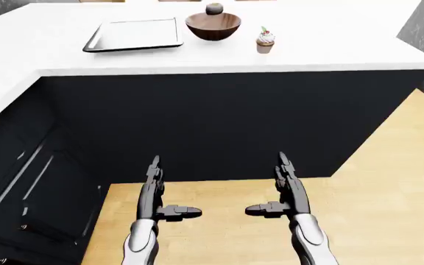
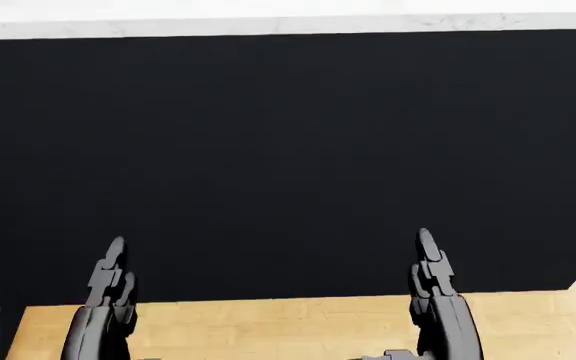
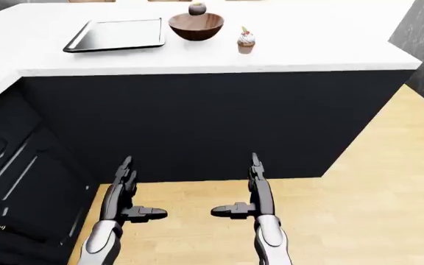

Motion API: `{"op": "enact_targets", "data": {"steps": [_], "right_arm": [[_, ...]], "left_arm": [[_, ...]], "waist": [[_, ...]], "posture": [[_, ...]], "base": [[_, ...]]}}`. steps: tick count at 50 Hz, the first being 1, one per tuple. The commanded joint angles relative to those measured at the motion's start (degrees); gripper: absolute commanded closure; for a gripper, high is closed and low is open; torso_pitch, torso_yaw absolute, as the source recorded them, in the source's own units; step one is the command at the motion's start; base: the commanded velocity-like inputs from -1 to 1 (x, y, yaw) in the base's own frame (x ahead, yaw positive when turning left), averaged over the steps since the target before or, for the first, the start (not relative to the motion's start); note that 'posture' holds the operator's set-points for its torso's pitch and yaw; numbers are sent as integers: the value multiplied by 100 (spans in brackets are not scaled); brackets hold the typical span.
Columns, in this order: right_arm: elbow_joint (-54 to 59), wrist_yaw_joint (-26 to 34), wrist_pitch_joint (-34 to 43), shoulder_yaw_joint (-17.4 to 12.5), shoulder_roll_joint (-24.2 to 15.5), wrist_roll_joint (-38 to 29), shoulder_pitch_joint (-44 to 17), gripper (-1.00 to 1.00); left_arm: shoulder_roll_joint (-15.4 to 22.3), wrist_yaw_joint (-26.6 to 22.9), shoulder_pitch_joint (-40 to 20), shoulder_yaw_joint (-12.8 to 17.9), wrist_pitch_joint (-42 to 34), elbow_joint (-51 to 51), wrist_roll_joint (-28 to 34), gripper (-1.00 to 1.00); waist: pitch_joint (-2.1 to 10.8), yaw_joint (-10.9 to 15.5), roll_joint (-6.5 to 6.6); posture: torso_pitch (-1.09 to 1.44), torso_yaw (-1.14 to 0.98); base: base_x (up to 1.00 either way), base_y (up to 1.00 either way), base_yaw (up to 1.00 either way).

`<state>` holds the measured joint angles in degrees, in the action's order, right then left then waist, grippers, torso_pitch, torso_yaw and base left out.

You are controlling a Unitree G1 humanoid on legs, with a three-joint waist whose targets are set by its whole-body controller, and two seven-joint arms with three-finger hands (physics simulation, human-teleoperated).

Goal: Pick up the bowl with donut and place it on the tray. Pick up the cupcake and place it on the tray.

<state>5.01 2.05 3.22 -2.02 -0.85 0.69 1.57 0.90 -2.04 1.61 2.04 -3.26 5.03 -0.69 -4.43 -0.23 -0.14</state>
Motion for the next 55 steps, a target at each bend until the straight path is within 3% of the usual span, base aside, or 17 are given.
{"op": "enact_targets", "data": {"steps": [1,3,5,7,8,16,26,27,29,30,33,36,45,50,51,52,55], "right_arm": [[-660,-95,-284,27,-22,-122,-86,-100],[-794,-91,-176,19,-27,-143,-87,-100],[-860,-113,-115,31,-12,-170,-109,-100],[-922,-121,-76,43,-11,-199,-104,-100],[-926,-120,-97,34,-9,-192,-89,-100],[-1766,-146,720,-27,-78,-270,-319,-100],[-4105,-236,3295,-418,-315,8,-1459,-100],[-4277,-245,3422,-419,-340,40,-1514,-100],[-4530,-265,3661,-428,-358,116,-1567,-100],[-4620,-269,3719,-430,-365,148,-1583,-100],[-5002,-283,3971,-405,-372,239,-1610,-100],[-5026,-253,3933,-429,-377,287,-1558,-100],[-5087,-242,3884,-301,-331,238,-1418,-100],[-5129,-249,3895,-316,-310,247,-1409,-100],[-5158,-249,3915,-319,-312,249,-1407,-100],[-5156,-242,3893,-328,-313,254,-1390,-100],[-5146,-194,3814,-359,-318,297,-1327,-100]], "left_arm": [[29,35,-119,-66,218,-631,131,-100],[35,10,-75,-68,-67,-1010,159,-100],[29,-3,-54,-67,-212,-1263,186,-100],[25,-23,-16,-77,-209,-1314,223,-100],[26,-23,-17,-63,-189,-1294,234,-100],[88,-173,-153,-56,-1446,-2727,404,-100],[376,-226,-1802,302,-4352,-4762,438,-100],[398,-216,-1892,322,-4501,-4852,402,-100],[477,-218,-2029,404,-4643,-4906,336,-100],[502,-212,-2128,494,-4800,-4990,258,-100],[601,-173,-2272,530,-5099,-5208,160,-100],[644,-124,-2313,636,-5113,-5181,34,-100],[628,-33,-2116,520,-4912,-5143,-56,-100],[628,-32,-2135,502,-4997,-5220,-76,-100],[607,-53,-2097,503,-4933,-5169,-103,-100],[592,-59,-2031,475,-4821,-5102,-96,-100],[560,-70,-1951,423,-4731,-5070,-71,-100]], "waist": [[5,-12,-45],[357,38,-3],[108,28,-49],[395,35,-45],[424,40,-45],[479,45,-17],[519,65,-24],[653,61,7],[185,51,18],[114,52,-3],[61,84,-157],[154,104,-413],[239,-10,-93],[430,-87,415],[242,-19,338],[88,-72,406],[251,44,397]], "posture": [[0,0],[0,0],[0,0],[0,0],[0,0],[0,0],[0,0],[0,0],[0,0],[0,0],[0,0],[0,0],[0,0],[0,0],[0,0],[0,0],[0,0]], "base": [[0,0,0],[0,0,0],[0,0,0],[0,0,0],[0,0,0],[0,0,0],[0,0,0],[19,0,0],[60,0,0],[63,0,0],[70,0,0],[74,0,0],[74,0,0],[75,0,0],[75,0,0],[75,0,0],[75,0,0]]}}
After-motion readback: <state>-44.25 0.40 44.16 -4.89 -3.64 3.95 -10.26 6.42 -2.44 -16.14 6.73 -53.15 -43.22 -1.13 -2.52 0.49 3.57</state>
